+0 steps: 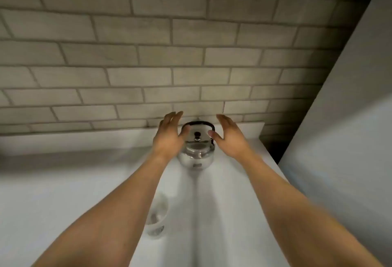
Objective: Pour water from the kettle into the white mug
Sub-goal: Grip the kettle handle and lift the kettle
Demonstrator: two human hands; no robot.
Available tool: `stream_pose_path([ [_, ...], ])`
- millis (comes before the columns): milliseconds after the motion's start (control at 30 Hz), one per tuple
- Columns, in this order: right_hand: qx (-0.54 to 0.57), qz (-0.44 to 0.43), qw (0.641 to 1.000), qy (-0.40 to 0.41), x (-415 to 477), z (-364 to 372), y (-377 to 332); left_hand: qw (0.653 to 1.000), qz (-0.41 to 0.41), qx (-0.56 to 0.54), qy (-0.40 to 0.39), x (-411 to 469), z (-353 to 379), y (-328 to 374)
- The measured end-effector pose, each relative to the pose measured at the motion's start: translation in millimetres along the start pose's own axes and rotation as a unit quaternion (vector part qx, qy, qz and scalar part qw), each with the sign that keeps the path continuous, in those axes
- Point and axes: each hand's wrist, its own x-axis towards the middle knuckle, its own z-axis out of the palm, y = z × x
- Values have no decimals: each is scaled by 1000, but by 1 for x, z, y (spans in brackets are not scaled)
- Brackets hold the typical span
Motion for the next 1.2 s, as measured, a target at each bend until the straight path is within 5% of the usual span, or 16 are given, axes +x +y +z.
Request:
stream_pose_path([
  [267,22,-82,992,-92,65,37,30,993,-65,38,-88,47,62,-22],
  [467,87,-163,977,-107,91,56,31,995,-24,45,-88,58,65,-36],
  [867,141,-141,975,-93,75,30,22,994,22,56,-94,35,38,-6],
  [1200,140,-136,980,24,-8,-34,-15,991,104,35,74,-69,5,51],
])
